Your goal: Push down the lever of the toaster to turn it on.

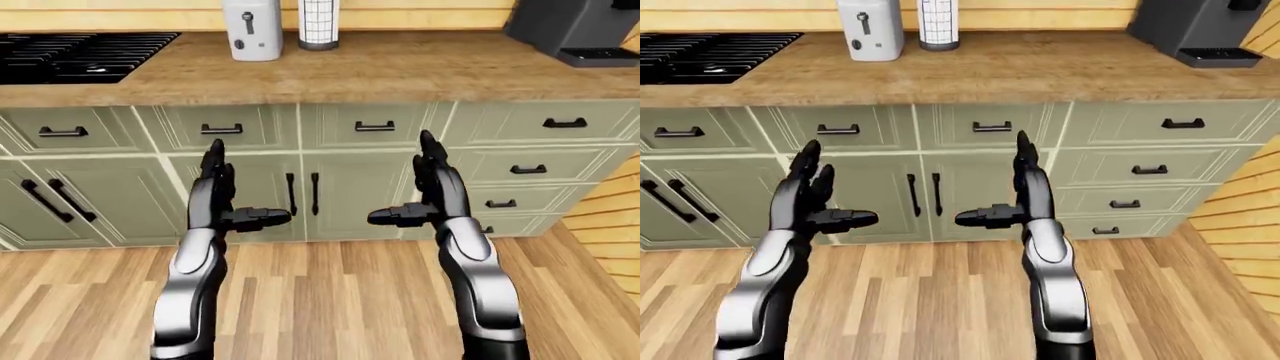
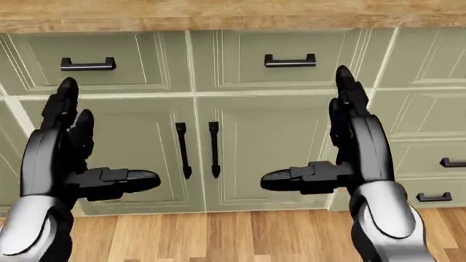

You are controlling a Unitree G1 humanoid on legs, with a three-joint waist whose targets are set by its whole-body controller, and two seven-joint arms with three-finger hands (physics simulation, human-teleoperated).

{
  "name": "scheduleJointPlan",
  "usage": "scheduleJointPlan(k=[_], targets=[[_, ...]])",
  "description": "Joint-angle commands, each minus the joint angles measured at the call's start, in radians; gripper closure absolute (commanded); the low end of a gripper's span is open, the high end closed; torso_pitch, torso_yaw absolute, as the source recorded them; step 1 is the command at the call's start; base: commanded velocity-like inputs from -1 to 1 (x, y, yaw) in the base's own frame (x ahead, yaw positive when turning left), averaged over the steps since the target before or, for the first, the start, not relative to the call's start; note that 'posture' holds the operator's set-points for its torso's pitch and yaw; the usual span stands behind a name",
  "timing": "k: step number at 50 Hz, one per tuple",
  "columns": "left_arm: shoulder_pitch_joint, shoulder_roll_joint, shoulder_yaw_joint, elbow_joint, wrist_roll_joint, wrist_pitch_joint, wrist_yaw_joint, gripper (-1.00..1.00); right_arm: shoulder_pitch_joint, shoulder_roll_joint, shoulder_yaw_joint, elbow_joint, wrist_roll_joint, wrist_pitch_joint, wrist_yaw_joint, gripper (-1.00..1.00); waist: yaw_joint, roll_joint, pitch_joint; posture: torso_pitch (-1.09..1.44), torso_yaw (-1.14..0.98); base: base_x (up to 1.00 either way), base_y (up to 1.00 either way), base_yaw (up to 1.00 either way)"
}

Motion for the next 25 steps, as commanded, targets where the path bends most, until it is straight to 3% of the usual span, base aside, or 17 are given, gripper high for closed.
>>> scheduleJointPlan(k=[1,6,11,15,17,20,25], targets=[[-0.09,0.026,0.024,-0.075,-0.043,0.118,0.017,-1.0,-0.051,-0.018,-0.014,-0.046,0.015,0.09,-0.019,-1.0,-0.003,0.005,-0.018,0.0,0.0,0.0,0.0,0.0],[-0.249,0.085,0.059,-0.041,-0.104,0.217,0.06,-1.0,-0.19,-0.077,-0.035,-0.141,0.035,0.289,-0.008,-1.0,0.0,0.004,-0.011,0.0,0.0,0.0,0.0,0.0],[-0.329,0.143,0.092,-0.084,-0.182,0.317,0.093,-1.0,-0.296,-0.107,-0.055,-0.097,0.056,0.338,-0.031,-1.0,-0.005,0.011,-0.001,0.0,0.0,0.0,0.0,0.0],[-0.37,0.18,0.125,-0.171,-0.256,0.436,0.156,-1.0,-0.406,-0.133,-0.092,-0.134,0.104,0.437,-0.062,-1.0,-0.006,0.011,0.003,0.0,0.0,0.0,0.0,0.0],[-0.436,0.214,0.132,-0.209,-0.29,0.528,0.186,-1.0,-0.442,-0.151,-0.086,-0.169,0.108,0.503,-0.082,-1.0,-0.006,0.012,0.009,0.0,0.0,0.0,0.0,0.0],[-0.485,0.237,0.166,-0.223,-0.348,0.57,0.222,-1.0,-0.448,-0.184,-0.074,-0.225,0.114,0.55,-0.067,-1.0,-0.003,0.013,0.016,0.0,0.0,0.0,0.0,0.0],[-0.475,0.254,0.152,-0.252,-0.402,0.558,0.269,-1.0,-0.459,-0.193,-0.129,-0.341,0.156,0.662,-0.075,-1.0,-0.001,0.011,0.022,0.0,0.0,0.0,0.0,0.0]])
